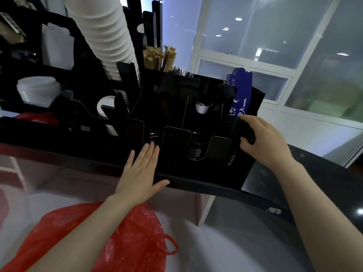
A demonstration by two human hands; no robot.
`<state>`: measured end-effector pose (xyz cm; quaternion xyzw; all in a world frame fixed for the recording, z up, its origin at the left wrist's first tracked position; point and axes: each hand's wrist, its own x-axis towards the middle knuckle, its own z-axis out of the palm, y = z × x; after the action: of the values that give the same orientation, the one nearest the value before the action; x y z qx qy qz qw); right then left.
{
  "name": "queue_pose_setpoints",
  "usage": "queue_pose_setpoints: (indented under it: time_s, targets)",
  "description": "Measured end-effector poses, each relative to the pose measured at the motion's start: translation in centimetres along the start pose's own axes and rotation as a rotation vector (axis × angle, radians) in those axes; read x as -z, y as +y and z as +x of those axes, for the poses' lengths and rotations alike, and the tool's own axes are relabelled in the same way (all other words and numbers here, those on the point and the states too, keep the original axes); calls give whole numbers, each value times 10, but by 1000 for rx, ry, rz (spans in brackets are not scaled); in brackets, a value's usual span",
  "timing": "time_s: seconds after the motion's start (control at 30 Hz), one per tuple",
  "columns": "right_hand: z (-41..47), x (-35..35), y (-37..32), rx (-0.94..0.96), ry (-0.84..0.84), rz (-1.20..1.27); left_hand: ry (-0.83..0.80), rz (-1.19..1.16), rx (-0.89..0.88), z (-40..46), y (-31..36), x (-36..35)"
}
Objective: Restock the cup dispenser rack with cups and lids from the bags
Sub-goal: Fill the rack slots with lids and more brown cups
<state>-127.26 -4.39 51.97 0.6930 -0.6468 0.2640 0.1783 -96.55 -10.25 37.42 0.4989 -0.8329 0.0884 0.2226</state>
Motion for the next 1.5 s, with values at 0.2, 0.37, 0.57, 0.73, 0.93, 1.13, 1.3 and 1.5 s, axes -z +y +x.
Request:
queue_pose_setpoints:
  time_s: [0.2, 0.37, 0.57, 0.73, 0.93, 1.13, 1.3, 1.5]
  targets:
    - [0, -23, -13, -58, 93, -111, 0, -4, -5, -1, 0, 1]
    - [6, -28, -19, -60, 266, -69, -7, -13, -12, -1, -1, 2]
    - [-3, -27, -26, -136, 540, 264, -31, 9, -12, 0, -2, 1]
    - [-12, -33, -64, -170, 503, 505, -43, 14, -68, -10, -4, 6]
    - [-10, -44, -113, -56, 429, 544, -106, -90, -176, -16, -20, 16]
    - [4, -42, -147, -22, 383, 591, -3, 15, -121, -25, -65, 22]
    - [26, -48, -173, -69, 286, 565, -81, 127, -101, -28, -98, 27]
    - [53, -71, -196, -25, 202, 294, -115, 9, -62, -26, -95, 28]
